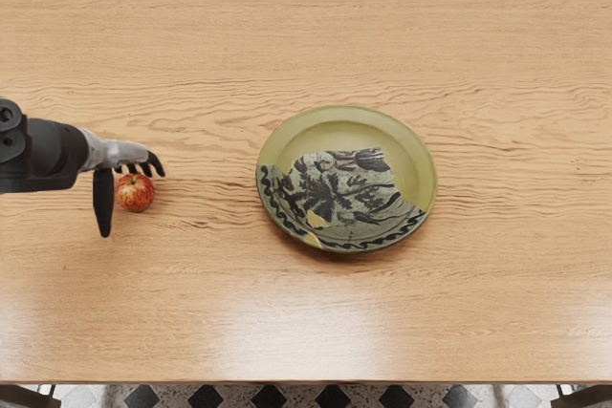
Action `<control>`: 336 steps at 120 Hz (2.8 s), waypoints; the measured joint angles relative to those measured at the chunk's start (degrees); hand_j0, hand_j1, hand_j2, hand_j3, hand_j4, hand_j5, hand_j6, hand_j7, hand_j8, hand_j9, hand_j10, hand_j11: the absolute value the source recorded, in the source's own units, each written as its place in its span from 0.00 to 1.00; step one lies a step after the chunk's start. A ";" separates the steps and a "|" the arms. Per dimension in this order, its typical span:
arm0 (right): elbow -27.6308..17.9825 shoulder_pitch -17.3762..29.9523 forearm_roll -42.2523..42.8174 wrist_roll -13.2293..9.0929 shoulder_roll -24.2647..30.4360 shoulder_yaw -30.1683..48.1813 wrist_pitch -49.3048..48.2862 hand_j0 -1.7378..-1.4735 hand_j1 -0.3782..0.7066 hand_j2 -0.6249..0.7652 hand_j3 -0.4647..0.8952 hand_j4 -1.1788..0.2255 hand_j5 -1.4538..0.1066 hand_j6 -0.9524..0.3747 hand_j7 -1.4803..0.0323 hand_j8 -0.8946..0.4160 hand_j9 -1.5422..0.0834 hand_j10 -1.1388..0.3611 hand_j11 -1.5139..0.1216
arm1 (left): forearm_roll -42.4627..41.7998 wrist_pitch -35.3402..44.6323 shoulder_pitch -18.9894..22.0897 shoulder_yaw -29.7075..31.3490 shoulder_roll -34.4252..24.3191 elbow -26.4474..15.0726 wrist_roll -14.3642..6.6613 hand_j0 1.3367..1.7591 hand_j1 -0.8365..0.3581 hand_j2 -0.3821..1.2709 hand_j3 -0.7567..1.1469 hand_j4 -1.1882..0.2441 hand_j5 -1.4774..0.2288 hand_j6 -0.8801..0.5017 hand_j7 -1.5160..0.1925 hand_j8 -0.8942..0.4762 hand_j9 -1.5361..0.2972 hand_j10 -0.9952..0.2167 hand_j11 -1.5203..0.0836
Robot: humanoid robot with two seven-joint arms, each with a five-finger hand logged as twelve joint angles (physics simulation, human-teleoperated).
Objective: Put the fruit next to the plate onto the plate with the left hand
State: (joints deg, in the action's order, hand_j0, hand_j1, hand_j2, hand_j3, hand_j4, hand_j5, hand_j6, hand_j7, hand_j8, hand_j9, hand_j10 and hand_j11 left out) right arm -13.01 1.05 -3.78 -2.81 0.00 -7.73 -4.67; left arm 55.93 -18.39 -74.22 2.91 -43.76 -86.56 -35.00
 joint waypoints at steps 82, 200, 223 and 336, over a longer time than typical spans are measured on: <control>0.00 0.00 0.00 0.00 0.00 0.00 -0.07 0.30 0.04 0.45 0.34 0.83 0.92 0.71 0.97 0.67 0.94 0.75 0.92 | 8.86 10.73 4.50 -0.02 1.27 1.76 0.00 0.76 0.67 0.27 0.40 0.60 0.62 0.40 0.64 0.41 0.61 0.55 0.68; 0.00 -0.05 0.03 0.00 0.00 0.00 -0.07 0.30 0.04 0.45 0.34 0.83 0.92 0.71 0.97 0.67 0.94 0.75 0.92 | 11.63 15.96 7.85 -0.01 3.27 1.95 0.00 0.76 0.51 0.32 0.40 0.48 0.49 0.28 0.51 0.29 0.49 0.41 0.55; 0.00 -0.07 0.02 0.00 0.00 0.00 -0.07 0.30 0.04 0.45 0.34 0.83 0.92 0.71 0.97 0.67 0.94 0.75 0.92 | 11.72 16.06 7.95 0.00 3.51 2.01 -0.02 0.76 0.50 0.33 0.40 0.46 0.46 0.28 0.48 0.27 0.46 0.38 0.52; 0.00 -0.09 0.03 0.08 0.00 0.07 -0.07 0.30 0.04 0.45 0.34 0.83 0.92 0.71 0.97 0.67 0.94 0.75 0.92 | 10.24 15.84 7.27 -3.36 3.50 2.34 -0.06 0.74 0.42 0.35 0.40 0.51 0.31 0.41 0.35 0.35 0.33 0.26 0.37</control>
State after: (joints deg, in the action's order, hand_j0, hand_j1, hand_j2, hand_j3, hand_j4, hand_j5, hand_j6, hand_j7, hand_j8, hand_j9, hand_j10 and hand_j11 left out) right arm -13.01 0.97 -3.75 -2.73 0.00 -7.67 -4.75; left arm 66.17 -2.54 -66.95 -0.46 -40.27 -84.22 -35.06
